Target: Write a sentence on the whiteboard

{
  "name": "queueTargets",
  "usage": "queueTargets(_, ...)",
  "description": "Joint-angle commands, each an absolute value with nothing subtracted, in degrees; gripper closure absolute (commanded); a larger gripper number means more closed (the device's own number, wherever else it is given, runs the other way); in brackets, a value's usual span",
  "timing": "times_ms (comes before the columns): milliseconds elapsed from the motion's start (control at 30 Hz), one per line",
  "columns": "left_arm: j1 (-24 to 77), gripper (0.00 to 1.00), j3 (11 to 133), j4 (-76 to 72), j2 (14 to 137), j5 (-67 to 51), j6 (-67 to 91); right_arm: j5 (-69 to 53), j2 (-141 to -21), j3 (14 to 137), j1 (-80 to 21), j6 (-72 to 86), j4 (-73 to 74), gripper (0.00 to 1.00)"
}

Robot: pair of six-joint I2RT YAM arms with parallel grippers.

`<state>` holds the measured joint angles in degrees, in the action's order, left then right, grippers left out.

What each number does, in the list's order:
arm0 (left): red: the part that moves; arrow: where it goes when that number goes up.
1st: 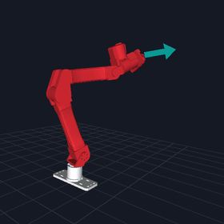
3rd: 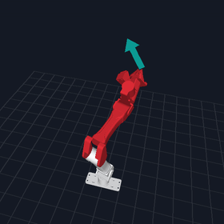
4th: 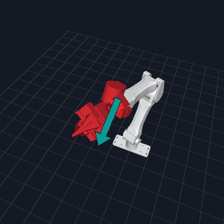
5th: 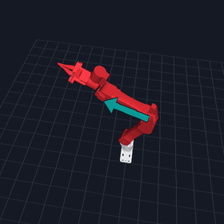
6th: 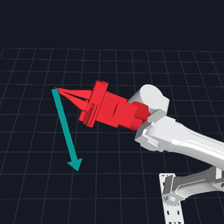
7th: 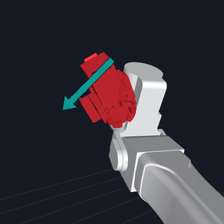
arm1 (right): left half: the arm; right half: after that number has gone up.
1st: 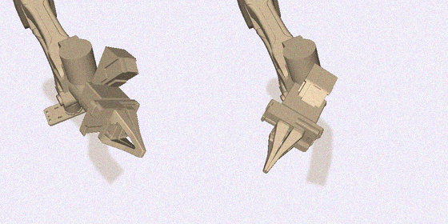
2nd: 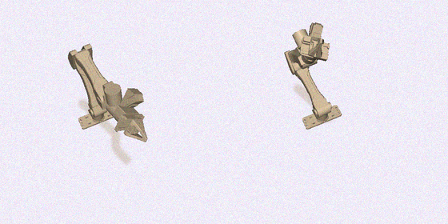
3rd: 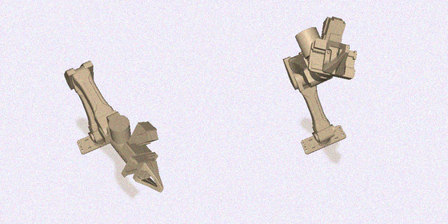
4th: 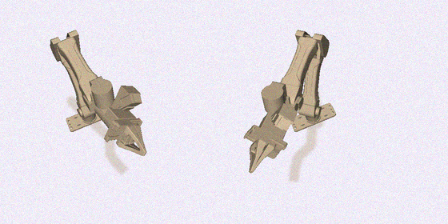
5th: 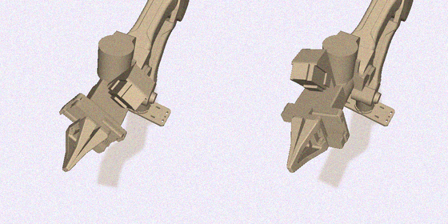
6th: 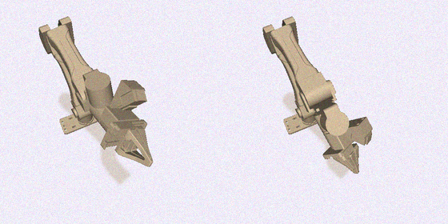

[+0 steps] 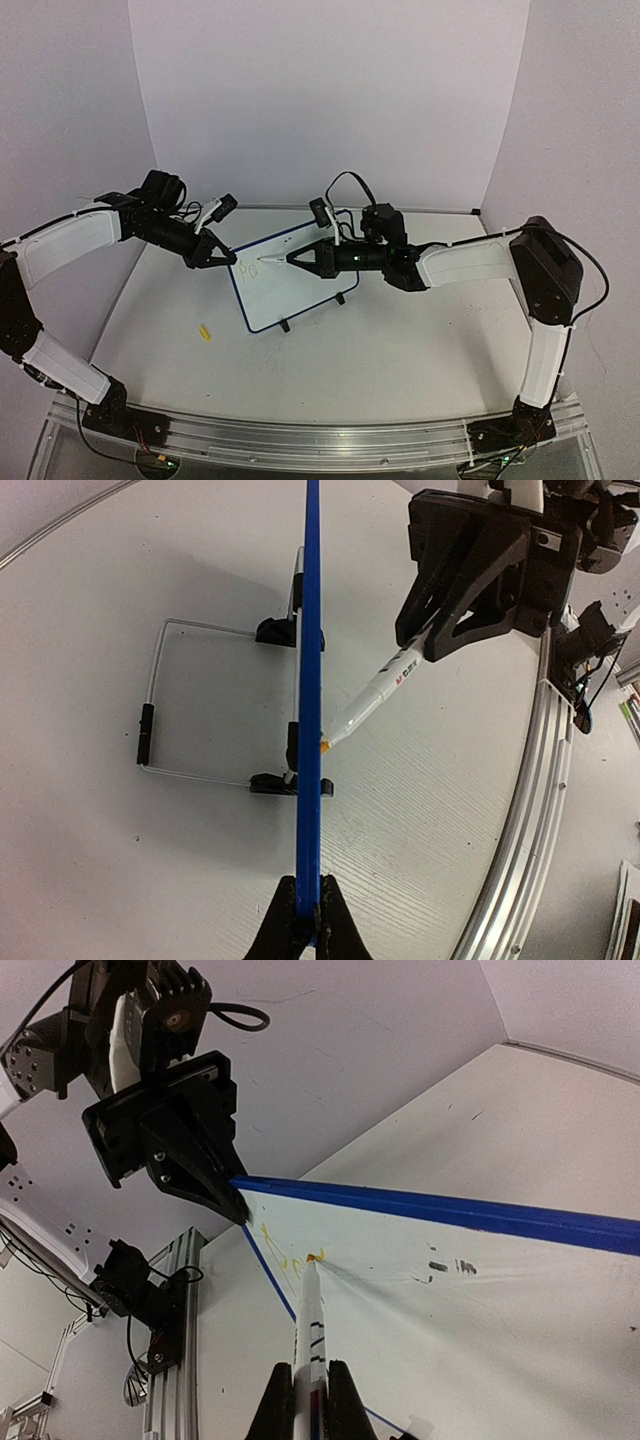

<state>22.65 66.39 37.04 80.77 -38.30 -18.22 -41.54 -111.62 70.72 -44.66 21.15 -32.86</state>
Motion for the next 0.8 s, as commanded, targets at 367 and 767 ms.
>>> queueTargets(367, 23.02, 1.0, 68.52, 38.59, 81.58, -39.29, -18.51, -39.3, -113.44, 72.34, -44.38, 20.33, -30.72, 1.0)
queueTargets(767, 23.03, 1.0, 68.47, 38.58, 81.38, -39.3, -18.48, -34.47, -110.13, 69.59, -44.38, 19.5, -30.99, 1.0)
